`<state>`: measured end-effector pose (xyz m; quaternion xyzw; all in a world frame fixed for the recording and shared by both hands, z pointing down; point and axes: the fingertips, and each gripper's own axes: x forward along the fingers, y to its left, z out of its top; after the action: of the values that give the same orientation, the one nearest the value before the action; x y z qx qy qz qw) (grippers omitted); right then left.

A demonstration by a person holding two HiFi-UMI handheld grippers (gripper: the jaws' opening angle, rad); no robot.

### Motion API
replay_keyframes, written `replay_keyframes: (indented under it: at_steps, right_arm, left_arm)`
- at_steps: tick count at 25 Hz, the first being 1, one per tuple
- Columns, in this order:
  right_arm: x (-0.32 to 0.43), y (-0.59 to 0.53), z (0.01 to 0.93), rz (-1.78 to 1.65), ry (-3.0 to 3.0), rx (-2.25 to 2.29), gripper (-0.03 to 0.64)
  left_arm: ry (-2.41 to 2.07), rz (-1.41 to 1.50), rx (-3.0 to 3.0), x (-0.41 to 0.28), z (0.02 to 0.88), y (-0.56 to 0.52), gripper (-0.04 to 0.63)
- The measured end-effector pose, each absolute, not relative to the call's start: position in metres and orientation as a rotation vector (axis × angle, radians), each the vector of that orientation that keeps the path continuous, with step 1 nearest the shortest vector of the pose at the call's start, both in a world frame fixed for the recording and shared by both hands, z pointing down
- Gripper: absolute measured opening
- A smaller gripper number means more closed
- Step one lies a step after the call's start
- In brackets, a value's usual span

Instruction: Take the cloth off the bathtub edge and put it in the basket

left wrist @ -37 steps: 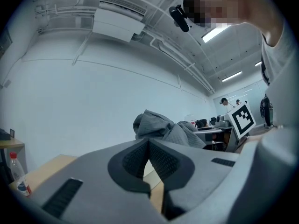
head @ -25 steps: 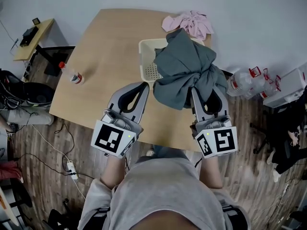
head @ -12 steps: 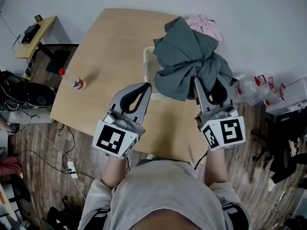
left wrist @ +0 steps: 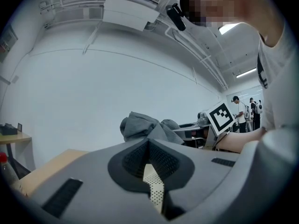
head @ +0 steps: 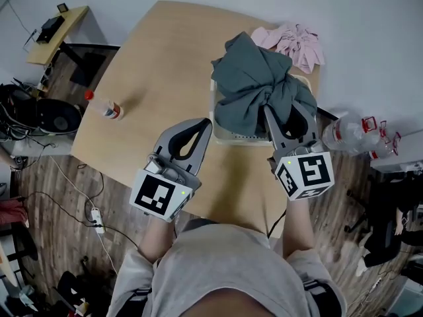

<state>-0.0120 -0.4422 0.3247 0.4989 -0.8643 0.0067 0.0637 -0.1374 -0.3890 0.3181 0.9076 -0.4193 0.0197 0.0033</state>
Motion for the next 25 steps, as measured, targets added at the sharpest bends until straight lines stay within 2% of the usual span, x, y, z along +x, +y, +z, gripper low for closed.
replay_keyframes:
  at_steps: [25]
  right_arm:
    - [-0.011, -0.516, 0.491, 0.435, -2.258, 1.080, 0.160]
  left_arm:
    - [-1.296, 0.114, 2.712, -0.135, 0.370, -0.426, -0.005]
